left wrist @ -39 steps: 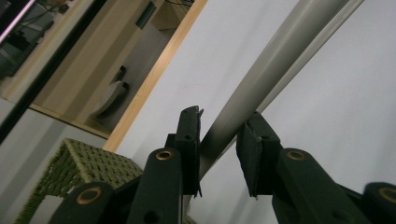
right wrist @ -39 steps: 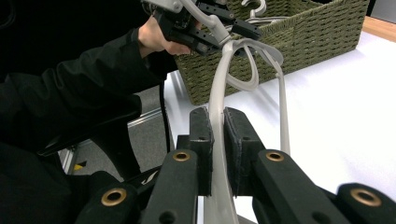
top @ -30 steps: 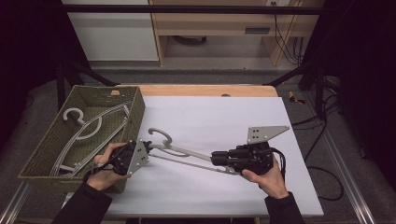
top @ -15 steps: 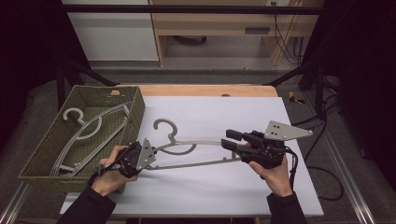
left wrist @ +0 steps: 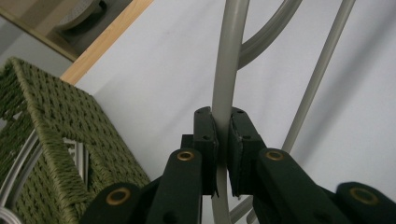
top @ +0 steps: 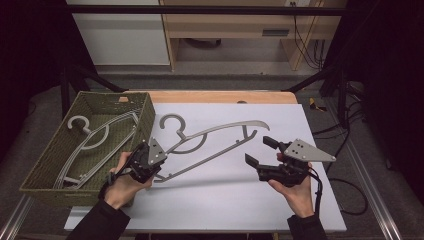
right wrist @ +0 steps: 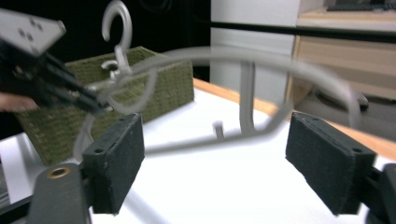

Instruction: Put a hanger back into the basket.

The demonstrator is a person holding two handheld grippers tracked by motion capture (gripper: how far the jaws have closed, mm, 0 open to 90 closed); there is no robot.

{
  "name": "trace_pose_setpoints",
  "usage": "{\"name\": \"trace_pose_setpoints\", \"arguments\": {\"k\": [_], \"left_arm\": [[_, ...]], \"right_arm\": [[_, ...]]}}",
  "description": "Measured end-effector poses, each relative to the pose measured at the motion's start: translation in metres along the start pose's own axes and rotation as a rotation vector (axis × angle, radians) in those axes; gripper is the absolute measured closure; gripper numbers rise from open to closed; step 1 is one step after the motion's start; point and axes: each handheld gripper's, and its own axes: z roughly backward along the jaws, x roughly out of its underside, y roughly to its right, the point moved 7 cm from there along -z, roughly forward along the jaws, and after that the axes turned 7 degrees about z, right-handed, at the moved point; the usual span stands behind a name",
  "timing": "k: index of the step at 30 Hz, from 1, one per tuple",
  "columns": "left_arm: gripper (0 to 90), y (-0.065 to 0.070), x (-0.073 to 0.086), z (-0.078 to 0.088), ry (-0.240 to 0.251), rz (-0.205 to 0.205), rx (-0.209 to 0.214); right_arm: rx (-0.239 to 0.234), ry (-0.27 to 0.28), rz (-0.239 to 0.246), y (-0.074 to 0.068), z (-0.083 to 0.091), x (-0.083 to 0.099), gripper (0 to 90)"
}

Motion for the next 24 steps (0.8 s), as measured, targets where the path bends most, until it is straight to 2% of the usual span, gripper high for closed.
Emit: {"name": "trace_pose_setpoints", "arguments": {"k": [7, 11, 13, 16, 21, 24], "left_arm": [[83.0, -0.007, -0.008, 0.015, 0.008, 0.045, 0.003], [83.1, -0.013, -0.019, 0.034, 0.032, 0.046, -0.002], [83.0, -0.018, -0.024, 0.044, 0.042, 0.041, -0.015], [83.0, -0.026, -0.032, 0.059, 0.054, 0.037, -0.02], [83.0, -0.044, -0.04, 0.083, 0.071, 0.044, -0.026], [83.0, -0.056, -0.042, 0.095, 0.075, 0.047, -0.045]], "right_arm": [[0.048, -0.064, -0.05, 0.012, 0.005, 0.033, 13.1], [0.081, -0.091, -0.072, 0.018, 0.007, 0.046, 11.1], [0.08, -0.113, -0.083, 0.019, 0.006, 0.051, 10.3], [0.079, -0.14, -0.106, 0.019, 0.006, 0.057, 8.8], [0.094, -0.15, -0.114, 0.022, 0.007, 0.061, 7.5], [0.11, -0.148, -0.115, 0.025, 0.01, 0.062, 6.8]]}}
